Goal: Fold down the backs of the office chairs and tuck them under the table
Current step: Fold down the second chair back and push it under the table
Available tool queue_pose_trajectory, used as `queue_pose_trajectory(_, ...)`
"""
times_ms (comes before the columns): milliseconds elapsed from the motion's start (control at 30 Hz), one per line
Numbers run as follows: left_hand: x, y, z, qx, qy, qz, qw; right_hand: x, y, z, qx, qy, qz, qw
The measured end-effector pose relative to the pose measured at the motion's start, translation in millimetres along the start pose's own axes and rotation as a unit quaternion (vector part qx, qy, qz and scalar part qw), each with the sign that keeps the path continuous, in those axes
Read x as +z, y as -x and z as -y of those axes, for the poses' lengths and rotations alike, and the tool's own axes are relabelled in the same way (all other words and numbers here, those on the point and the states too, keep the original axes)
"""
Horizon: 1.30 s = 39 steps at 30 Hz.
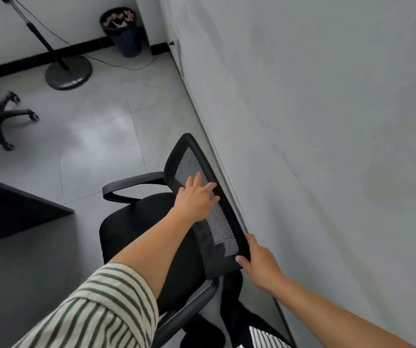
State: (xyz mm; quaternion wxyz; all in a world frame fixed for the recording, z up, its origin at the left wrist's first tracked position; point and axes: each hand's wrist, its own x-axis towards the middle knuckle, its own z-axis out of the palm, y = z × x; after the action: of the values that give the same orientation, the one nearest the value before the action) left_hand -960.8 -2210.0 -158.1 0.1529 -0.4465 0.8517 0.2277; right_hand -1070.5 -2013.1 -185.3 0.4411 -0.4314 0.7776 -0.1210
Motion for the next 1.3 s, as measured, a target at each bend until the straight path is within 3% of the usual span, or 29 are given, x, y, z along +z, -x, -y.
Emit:
queue_pose_trajectory(400, 2.0, 73.9, 111.4, -0.072, 0.145, -0.004, 0.987, 118.8, 16.9, 72.6, -0.059, 0.037, 0.082, 0.994)
queue_pose_trajectory(700, 17.4, 141.6, 183.4, -0.174, 0.266, 0.018, 0.948, 119.7, 5.1, 121.9, -0.089, 0.102, 0.252, 0.958)
queue_pose_trajectory(767, 22.7, 154.2, 187.6, -0.206, 0.289, 0.007, 0.935, 96.8, -13.0, 128.4, -0.094, 0.119, 0.229, 0.962)
queue_pose_trajectory(900, 35.8, 165.2, 172.3, -0.236, 0.385, -0.003, 0.892, 43.2, -75.2, 158.3, -0.142, 0.222, 0.089, 0.96)
queue_pose_trajectory(1067, 56.3, 148.2, 141.0, -0.255, 0.423, 0.013, 0.869, 15.7, -166.9, 226.5, -0.286, 0.302, -0.012, 0.909)
queue_pose_trajectory(1167, 60.1, 139.9, 135.7, -0.3, 0.391, 0.002, 0.87, 24.7, -217.6, 268.6, -0.346, 0.302, -0.001, 0.888)
queue_pose_trajectory(1300, 62.0, 141.4, 124.0, -0.375, 0.382, -0.027, 0.844, 45.5, -262.0, 300.2, -0.372, 0.362, 0.107, 0.848)
